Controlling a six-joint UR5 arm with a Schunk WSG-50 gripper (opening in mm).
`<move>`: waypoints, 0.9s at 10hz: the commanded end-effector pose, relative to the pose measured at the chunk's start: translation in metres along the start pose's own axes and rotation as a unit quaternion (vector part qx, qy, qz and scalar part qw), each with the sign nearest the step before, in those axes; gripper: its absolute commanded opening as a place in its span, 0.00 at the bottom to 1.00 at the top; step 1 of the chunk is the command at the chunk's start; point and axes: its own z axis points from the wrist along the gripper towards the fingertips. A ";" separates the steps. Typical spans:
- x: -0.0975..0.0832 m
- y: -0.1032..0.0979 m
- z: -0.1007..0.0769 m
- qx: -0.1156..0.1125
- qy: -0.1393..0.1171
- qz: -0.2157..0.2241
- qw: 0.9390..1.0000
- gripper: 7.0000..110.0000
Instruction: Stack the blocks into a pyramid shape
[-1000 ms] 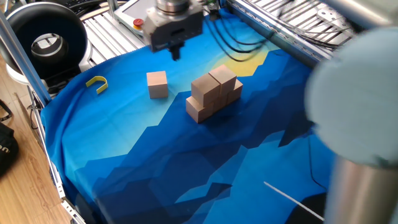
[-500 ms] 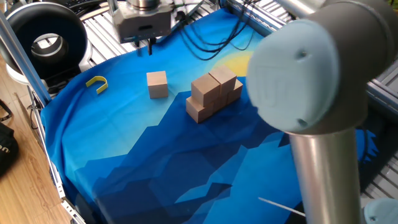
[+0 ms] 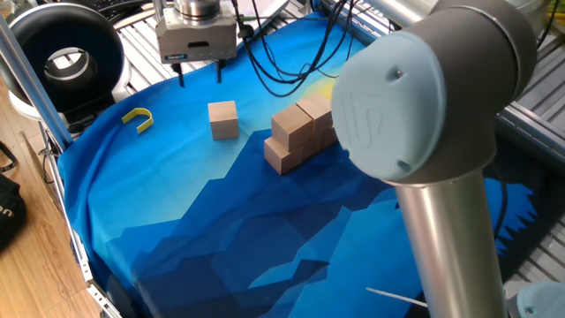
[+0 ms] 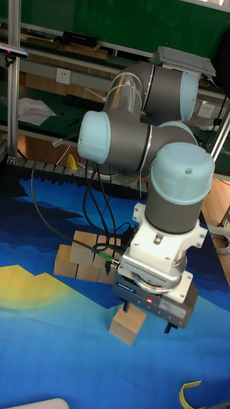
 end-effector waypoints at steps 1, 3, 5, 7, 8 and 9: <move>-0.018 -0.026 0.017 0.015 -0.017 0.045 0.999 1.00; -0.012 -0.035 0.019 0.021 -0.001 0.047 0.999 1.00; 0.001 -0.030 0.024 0.004 0.016 0.048 0.999 1.00; 0.007 -0.035 0.037 0.008 0.017 0.059 0.998 0.79; 0.003 -0.035 0.040 0.009 0.003 0.056 0.998 0.79; -0.009 -0.036 0.040 0.008 -0.021 0.042 0.999 0.79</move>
